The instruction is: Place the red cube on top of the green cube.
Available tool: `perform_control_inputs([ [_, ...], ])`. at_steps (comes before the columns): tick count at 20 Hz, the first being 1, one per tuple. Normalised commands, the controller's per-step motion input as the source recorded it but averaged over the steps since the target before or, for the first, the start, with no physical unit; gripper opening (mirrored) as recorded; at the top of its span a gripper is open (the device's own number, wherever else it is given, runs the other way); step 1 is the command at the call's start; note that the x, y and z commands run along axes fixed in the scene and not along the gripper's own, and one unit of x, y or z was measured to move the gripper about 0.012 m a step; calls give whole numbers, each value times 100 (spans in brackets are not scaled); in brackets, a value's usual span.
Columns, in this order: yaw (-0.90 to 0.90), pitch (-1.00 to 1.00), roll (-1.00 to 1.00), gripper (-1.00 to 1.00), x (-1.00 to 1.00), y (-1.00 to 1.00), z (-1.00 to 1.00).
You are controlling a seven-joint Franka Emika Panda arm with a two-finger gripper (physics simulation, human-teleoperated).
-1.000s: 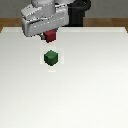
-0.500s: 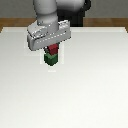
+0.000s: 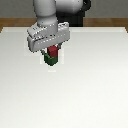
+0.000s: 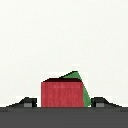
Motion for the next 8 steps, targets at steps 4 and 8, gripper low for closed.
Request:
perform_control_inputs([
  [4, 0, 0, 0, 100, 0, 0, 0],
  [8, 0, 0, 0, 100, 0, 0, 0],
])
